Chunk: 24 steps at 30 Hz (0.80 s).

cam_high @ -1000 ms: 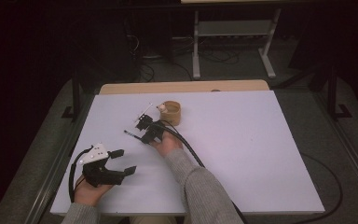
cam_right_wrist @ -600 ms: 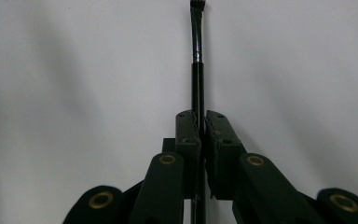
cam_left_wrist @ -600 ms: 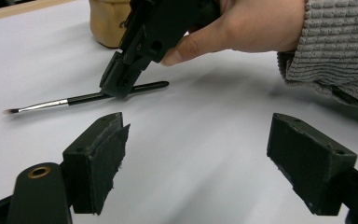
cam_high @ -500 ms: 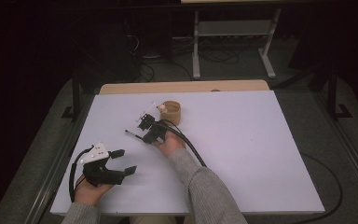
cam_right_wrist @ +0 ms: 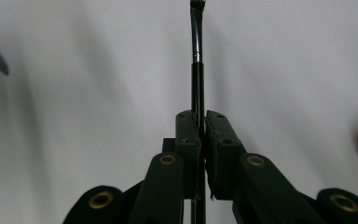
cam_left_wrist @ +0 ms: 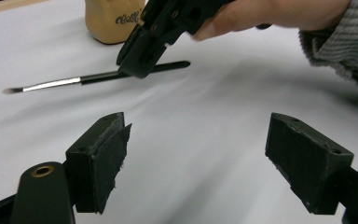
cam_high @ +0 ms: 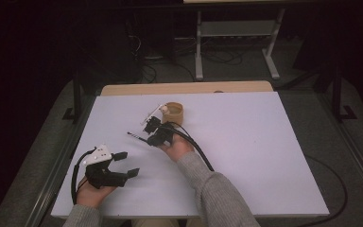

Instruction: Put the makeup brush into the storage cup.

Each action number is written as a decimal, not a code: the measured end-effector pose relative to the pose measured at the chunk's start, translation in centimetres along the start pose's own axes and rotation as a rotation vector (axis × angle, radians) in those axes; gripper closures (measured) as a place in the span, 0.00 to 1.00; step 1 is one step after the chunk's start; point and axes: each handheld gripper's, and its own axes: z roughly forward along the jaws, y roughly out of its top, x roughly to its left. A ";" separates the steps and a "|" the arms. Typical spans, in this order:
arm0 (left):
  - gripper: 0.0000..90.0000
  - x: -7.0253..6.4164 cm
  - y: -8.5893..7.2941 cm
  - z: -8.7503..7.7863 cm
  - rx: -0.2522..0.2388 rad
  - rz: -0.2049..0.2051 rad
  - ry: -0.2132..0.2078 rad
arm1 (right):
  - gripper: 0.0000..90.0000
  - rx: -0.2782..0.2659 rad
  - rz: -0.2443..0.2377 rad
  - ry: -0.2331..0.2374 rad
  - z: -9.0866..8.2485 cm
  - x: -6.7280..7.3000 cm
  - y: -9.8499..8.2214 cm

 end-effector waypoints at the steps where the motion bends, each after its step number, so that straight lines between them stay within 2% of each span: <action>1: 0.23 0.0 0.0 0.1 0.000 -0.002 -0.002 | 0.93 -0.004 0.001 0.002 -0.3 0.0 -0.1; 7: 0.23 0.0 0.1 0.3 -0.012 -0.018 -0.020 | 0.93 -0.030 -0.004 0.011 -1.9 0.2 -1.0; 12: 0.24 -0.2 0.2 0.7 0.011 -0.006 -0.022 | 0.93 -0.053 -0.009 0.019 -3.0 0.5 -1.9; 17: 0.24 -0.6 0.5 1.0 0.037 0.026 -0.012 | 0.93 -0.076 -0.009 0.021 -4.1 0.5 -2.8; 24: 0.25 -0.8 0.8 1.2 0.030 0.030 -0.027 | 0.93 -0.120 0.008 0.035 -5.9 0.5 -4.1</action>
